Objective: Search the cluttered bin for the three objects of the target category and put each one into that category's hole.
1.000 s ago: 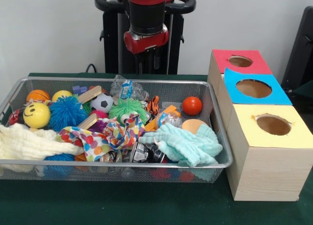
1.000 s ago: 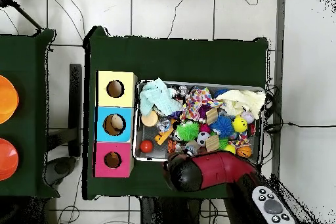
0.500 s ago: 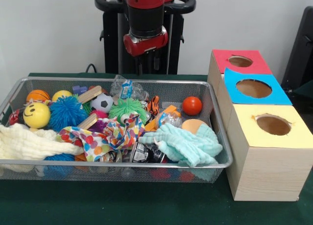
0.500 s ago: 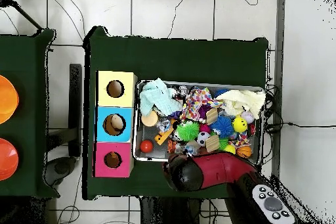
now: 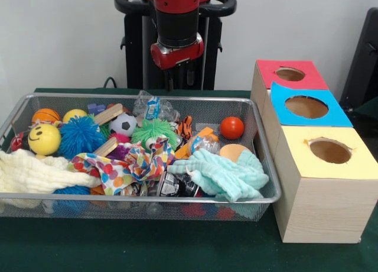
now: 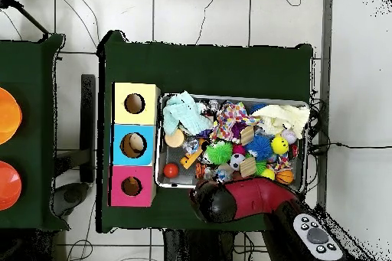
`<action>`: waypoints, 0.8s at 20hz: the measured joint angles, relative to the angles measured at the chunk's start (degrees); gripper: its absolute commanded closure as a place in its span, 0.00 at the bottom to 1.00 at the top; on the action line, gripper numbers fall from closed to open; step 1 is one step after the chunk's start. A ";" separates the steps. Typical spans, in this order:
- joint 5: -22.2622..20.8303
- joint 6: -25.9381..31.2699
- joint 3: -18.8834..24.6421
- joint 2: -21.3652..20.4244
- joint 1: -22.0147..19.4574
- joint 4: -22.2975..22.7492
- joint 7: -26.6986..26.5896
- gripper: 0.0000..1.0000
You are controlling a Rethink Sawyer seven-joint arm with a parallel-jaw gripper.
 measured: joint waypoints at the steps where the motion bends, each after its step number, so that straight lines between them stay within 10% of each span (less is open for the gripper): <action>1: 0.01 -0.01 0.01 0.01 -0.01 0.00 0.00 0.00; 16: -1.32 -1.42 0.00 1.65 -2.45 0.05 0.00 0.00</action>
